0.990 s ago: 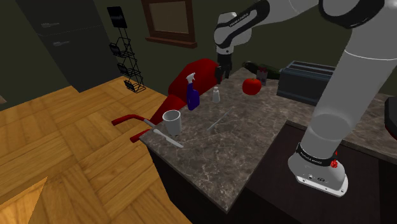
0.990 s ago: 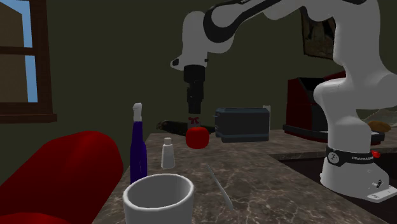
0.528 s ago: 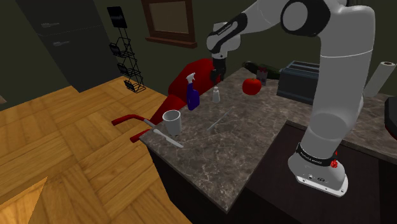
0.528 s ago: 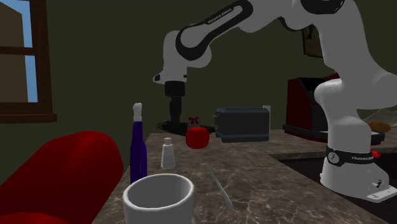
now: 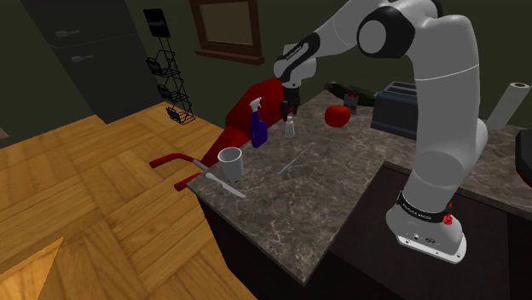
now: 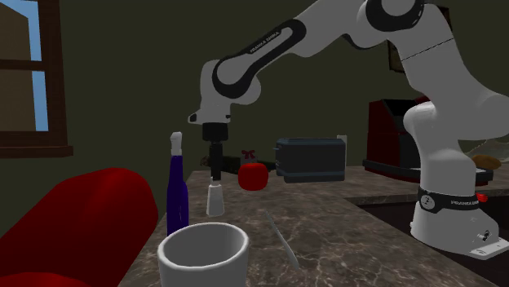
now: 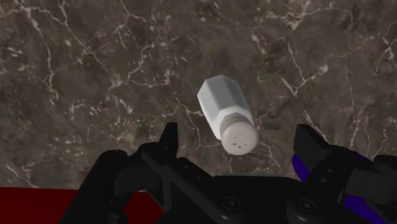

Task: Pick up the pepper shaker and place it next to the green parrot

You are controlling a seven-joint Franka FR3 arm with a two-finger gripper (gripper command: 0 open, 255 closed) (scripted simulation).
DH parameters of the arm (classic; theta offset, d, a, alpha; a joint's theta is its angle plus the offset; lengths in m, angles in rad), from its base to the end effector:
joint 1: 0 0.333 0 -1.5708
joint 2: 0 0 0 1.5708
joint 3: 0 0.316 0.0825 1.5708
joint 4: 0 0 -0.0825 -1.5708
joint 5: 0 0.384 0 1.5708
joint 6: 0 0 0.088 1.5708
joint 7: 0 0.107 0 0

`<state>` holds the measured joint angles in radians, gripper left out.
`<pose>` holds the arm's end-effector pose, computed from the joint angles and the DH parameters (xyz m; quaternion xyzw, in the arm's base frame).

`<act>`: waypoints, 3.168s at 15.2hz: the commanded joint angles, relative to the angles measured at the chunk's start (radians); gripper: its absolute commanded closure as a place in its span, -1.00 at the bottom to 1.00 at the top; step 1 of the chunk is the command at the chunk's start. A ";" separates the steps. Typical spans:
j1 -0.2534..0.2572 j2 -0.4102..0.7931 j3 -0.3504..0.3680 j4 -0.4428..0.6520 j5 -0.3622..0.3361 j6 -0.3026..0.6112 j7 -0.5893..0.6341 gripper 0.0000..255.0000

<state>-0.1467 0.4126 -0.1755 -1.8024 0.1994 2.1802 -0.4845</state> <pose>0.6153 -0.1889 0.3185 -0.9984 -0.0296 -0.0062 0.0471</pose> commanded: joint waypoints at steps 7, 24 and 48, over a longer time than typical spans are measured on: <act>0.000 0.014 0.003 -0.014 0.005 0.028 -0.003 -1.00; 0.003 -0.014 -0.001 0.001 -0.004 -0.015 0.006 1.00; 0.007 -0.126 -0.016 0.173 -0.045 -0.293 0.051 1.00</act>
<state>-0.1406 0.2903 -0.1914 -1.6376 0.1557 1.8989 -0.4360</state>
